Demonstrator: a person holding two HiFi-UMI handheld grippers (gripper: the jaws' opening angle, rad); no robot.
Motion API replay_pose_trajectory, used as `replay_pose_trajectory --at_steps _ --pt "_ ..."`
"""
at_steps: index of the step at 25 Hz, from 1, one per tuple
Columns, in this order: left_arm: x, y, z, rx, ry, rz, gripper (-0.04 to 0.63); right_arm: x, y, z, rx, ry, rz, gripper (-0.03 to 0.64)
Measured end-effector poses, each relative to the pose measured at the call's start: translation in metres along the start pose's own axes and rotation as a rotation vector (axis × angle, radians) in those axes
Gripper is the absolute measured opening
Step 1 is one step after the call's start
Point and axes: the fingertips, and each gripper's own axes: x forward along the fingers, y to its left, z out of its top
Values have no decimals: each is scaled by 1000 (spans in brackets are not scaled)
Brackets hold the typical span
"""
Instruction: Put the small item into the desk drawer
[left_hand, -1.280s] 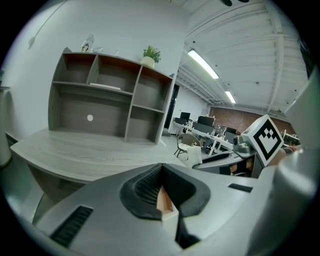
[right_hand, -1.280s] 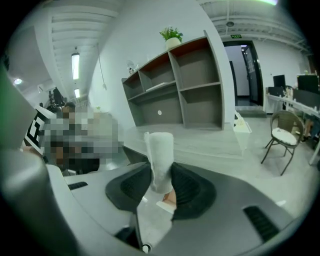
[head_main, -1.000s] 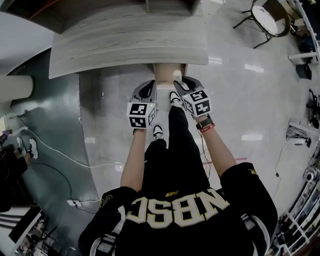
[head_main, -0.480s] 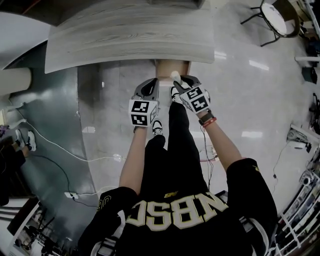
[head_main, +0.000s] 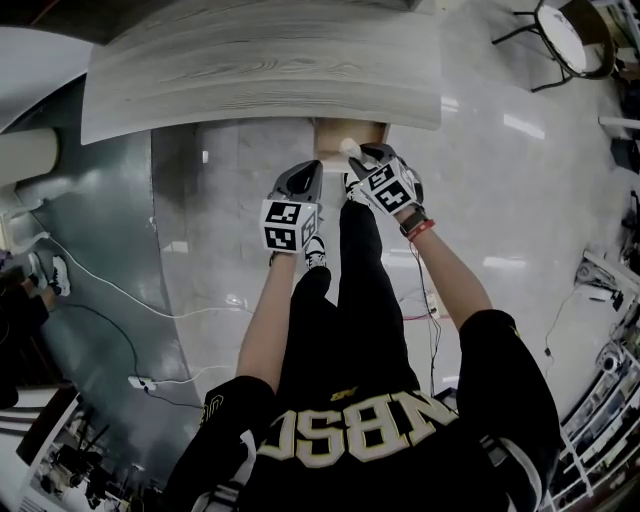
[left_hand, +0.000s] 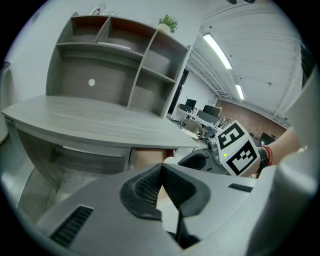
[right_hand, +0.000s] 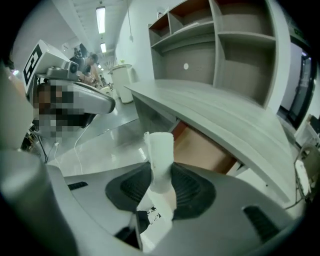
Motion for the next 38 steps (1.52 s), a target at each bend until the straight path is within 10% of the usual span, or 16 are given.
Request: replay_pose_trajectory --at_steps 16,38 --pt "28 37 -36 -22 20 41 12 86 -5 -42 -248 188 34 133" --pt "28 60 -78 -69 53 66 14 152 -5 -73 -315 332 50 133"
